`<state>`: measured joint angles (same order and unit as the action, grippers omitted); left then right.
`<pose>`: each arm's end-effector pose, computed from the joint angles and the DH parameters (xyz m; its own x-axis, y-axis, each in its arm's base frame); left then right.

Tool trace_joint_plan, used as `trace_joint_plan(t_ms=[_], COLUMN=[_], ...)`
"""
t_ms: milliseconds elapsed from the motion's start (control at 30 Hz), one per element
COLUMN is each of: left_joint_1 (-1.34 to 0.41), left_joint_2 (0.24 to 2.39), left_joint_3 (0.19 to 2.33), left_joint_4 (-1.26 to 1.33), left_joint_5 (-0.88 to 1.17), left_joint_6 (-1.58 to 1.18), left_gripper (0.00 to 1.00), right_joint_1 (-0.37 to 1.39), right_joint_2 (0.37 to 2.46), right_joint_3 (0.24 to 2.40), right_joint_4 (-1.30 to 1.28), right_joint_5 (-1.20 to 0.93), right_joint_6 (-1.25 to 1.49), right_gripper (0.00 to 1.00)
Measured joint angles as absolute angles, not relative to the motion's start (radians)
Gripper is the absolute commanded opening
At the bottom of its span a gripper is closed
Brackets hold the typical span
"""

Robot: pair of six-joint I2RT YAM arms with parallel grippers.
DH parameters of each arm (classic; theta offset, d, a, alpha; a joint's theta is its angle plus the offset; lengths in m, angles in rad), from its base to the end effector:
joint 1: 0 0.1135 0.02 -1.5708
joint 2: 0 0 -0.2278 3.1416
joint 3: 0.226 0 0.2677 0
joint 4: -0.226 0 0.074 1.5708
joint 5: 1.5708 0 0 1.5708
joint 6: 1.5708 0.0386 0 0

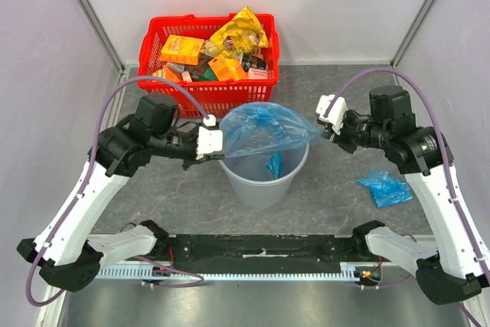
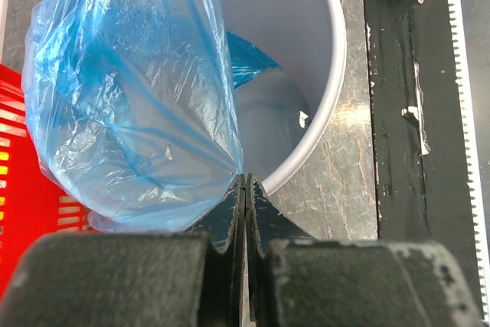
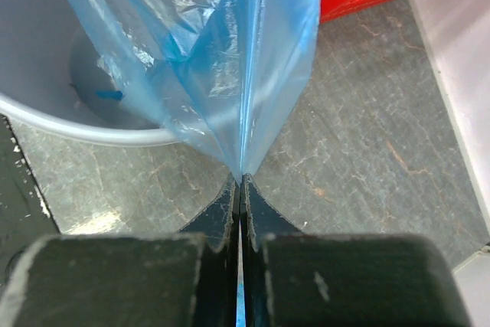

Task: Put the trash bags into the trash bin
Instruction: Place the trash bag in the trash bin.

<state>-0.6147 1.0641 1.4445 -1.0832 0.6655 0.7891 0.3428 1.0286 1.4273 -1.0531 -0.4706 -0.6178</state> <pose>0.1570 -0.1400 0.3978 0.2231 0.5258 -0.8208 0.9655 -0.0033 0.2604 0.1878 0.0856 0.3992 -0.0975 -0.5830 -0.8066 -0.8525 0.4672 -0.2346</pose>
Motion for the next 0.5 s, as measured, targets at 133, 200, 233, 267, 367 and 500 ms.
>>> trace_joint_plan(t_ms=[133,200,233,267,367,500], left_joint_1=[-0.615,-0.615,-0.615,-0.615,-0.615,-0.615], left_joint_2=[1.064,1.063,1.061,1.059,1.044,1.028], left_joint_3=[1.438,1.435,1.433,1.431,1.421,1.419], left_joint_4=[-1.089,-1.092,-1.092,-1.093,-1.097,-1.098], left_joint_5=[0.666,0.667,0.669,0.672,0.682,0.686], left_joint_6=[0.789,0.788,0.786,0.783,0.778,0.771], left_gripper=[0.02,0.02,0.02,0.02,0.02,0.03], right_joint_1=[0.343,0.343,0.343,0.343,0.343,0.343], right_joint_2=[1.029,1.031,1.031,1.031,1.032,1.033], right_joint_3=[1.427,1.427,1.427,1.427,1.427,1.427], right_joint_4=[-1.092,-1.113,-1.122,-1.132,-1.150,-1.171], right_joint_5=[-0.503,-0.522,-0.528,-0.538,-0.557,-0.575], right_joint_6=[-0.621,-0.622,-0.622,-0.624,-0.627,-0.629], right_gripper=[0.03,0.04,0.04,0.04,0.02,0.00])
